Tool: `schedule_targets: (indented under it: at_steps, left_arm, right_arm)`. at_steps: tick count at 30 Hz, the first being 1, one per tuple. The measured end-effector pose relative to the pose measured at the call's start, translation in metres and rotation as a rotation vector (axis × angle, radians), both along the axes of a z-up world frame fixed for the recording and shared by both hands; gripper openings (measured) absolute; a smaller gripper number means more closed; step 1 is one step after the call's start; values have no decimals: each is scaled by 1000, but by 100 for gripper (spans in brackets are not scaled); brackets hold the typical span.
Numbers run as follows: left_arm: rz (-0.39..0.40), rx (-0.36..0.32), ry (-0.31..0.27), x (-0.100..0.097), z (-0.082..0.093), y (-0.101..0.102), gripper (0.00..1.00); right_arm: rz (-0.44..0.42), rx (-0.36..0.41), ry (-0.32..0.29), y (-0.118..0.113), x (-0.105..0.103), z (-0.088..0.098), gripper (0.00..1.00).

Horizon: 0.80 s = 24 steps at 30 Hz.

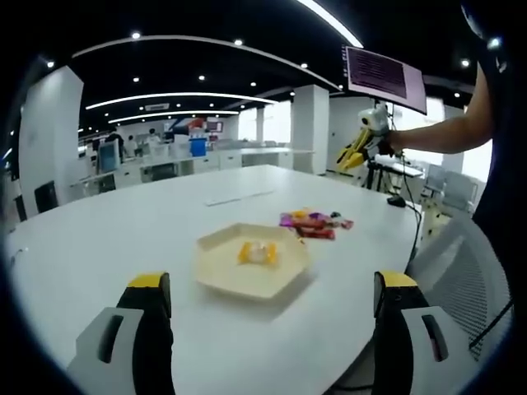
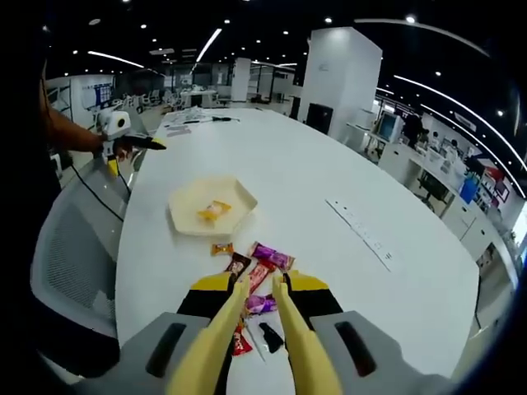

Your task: Place the target food into the container with the food tongs after gripping and lifting it, then release it inside without dropping or visibly crushing the food.

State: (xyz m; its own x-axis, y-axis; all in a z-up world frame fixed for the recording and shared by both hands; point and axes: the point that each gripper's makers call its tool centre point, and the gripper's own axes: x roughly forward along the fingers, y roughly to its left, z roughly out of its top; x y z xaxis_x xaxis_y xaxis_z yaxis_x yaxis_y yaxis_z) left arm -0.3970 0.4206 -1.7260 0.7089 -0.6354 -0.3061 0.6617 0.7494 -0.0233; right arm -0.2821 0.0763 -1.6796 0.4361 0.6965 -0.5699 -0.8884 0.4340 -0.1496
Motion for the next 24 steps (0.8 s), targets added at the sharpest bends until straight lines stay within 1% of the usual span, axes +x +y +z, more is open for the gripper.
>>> schedule_targets:
  at_steps: [2,4,6,9,12,17,24]
  left_arm:
    - [-11,-1,9,0,-3,0,99]
    - [-23,-6,4,0,-3,0,99]
    - [-19,1,-5,-1,-1,0,99]
    - [3,11,-8,1,-2,4,99]
    - [1,9,-1,2,-4,5,99]
    - [1,20,-8,2,-5,5,99]
    - [10,19,-13,3,-5,7,99]
  right_arm:
    - [6,-9,1,0,0,-2,22]
    - [19,-20,2,-1,0,-7,22]
    - [23,-22,8,-3,0,-9,22]
    - [31,-21,15,-2,0,-10,22]
    - [39,-27,13,-2,0,-9,22]
    - [34,-28,17,-6,3,-10,23]
    - [31,-37,28,-11,7,-25,23]
